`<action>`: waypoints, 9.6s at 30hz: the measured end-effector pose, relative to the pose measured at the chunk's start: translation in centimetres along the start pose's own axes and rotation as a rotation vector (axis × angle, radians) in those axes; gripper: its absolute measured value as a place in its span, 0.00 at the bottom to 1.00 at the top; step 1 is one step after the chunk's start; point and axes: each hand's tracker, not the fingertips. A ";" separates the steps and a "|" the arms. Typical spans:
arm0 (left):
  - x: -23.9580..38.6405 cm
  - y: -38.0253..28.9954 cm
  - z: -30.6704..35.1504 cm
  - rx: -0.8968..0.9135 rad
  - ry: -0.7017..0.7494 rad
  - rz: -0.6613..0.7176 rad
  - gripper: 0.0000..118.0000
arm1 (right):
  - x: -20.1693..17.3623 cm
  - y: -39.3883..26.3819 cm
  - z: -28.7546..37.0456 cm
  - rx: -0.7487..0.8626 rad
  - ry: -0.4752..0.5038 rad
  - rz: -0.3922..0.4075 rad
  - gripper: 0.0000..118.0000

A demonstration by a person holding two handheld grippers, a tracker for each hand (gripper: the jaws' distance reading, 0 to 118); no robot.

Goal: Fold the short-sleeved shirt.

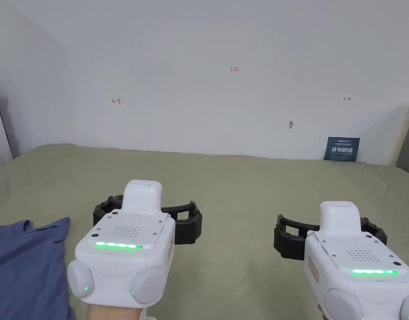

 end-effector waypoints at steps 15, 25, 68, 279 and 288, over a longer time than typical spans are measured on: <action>-0.4 0.0 0.3 0.028 0.011 0.019 1.00 | -0.2 0.0 0.8 0.078 0.018 0.012 1.00; -0.5 -0.3 0.6 0.061 0.014 0.028 1.00 | -0.3 0.0 1.3 0.133 0.023 0.010 1.00; -0.4 -0.5 0.7 0.043 0.003 0.024 1.00 | -0.2 -0.2 1.1 0.113 0.023 -0.014 1.00; -6.6 -13.6 -33.8 -0.836 -0.063 -0.030 0.02 | 14.7 -14.8 -33.7 -0.822 -0.087 -0.201 0.82; -7.6 -11.7 -31.7 -0.793 -0.021 -0.007 0.02 | 13.3 -12.3 -31.5 -0.780 -0.064 -0.158 0.02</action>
